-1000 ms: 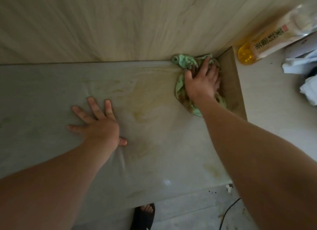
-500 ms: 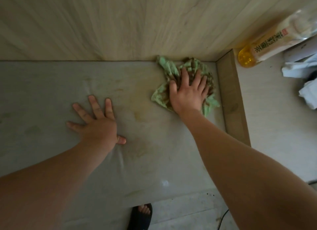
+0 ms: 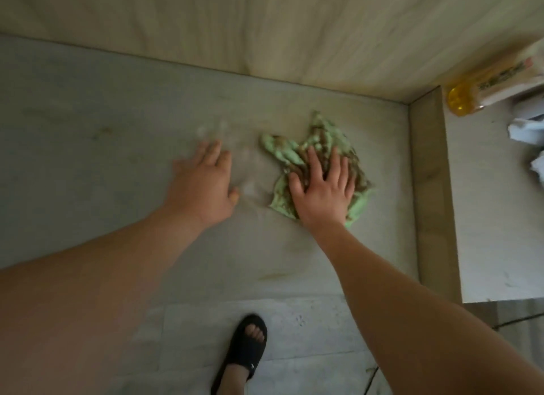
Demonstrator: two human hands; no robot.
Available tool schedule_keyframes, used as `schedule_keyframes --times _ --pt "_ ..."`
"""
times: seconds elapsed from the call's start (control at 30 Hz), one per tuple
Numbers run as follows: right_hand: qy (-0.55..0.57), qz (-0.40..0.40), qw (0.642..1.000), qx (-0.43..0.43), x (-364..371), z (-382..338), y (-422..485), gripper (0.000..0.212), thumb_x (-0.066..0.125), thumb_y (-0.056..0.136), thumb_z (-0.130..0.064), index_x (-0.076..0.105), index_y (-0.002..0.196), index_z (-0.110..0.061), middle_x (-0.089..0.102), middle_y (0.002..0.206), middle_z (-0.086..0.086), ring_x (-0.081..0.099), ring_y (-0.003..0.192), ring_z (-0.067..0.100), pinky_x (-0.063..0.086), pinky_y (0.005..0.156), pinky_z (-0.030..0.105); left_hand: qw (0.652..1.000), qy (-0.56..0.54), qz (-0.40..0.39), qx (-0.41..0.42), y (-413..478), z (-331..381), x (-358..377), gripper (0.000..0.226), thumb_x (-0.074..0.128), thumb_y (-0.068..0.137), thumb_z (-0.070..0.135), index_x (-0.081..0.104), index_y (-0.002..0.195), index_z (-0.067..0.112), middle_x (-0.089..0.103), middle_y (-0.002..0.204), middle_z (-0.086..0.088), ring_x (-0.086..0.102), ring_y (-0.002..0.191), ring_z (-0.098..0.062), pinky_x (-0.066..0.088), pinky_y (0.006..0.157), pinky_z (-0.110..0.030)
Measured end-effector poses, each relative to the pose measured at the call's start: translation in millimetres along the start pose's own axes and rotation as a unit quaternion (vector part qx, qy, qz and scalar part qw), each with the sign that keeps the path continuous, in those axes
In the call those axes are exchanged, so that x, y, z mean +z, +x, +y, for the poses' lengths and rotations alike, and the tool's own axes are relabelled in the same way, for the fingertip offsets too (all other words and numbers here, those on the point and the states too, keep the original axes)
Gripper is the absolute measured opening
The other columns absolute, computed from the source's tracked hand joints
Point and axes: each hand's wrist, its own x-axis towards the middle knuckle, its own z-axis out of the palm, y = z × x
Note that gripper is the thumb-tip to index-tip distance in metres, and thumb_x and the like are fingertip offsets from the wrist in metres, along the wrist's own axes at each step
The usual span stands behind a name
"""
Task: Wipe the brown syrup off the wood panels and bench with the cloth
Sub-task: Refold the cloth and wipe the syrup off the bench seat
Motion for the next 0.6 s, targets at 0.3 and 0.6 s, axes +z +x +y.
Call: schedule_keyframes --times 0.3,0.6 --pt "0.036 -0.097 0.981 -0.163 39.7 -193.8 -84.4 0.067 0.037 0.099 -0.067 0.019 0.161 -0.049 0.002 0.174 0.0 -0.008 0.159 0.031 -0.01 0.125 0.056 0.98 -0.046 0.181 -0.062 -134.7 -136.7 8.2 0.041 0.045 0.07 0.013 0.068 0.1 -0.002 0.063 0.098 -0.025 0.055 0.103 -0.044 0.05 0.092 -0.049" --pt "0.282 -0.291 0.878 -0.254 11.9 -295.8 -201.4 0.024 0.054 0.103 -0.026 0.072 0.114 -0.014 0.072 0.114 0.012 0.063 0.114 0.028 0.047 0.1 0.037 0.938 -0.198 0.154 -0.238 -260.9 -227.0 -0.4 0.028 0.049 0.08 0.01 0.071 0.096 0.006 0.067 0.1 -0.022 0.059 0.104 -0.044 0.051 0.088 -0.046"
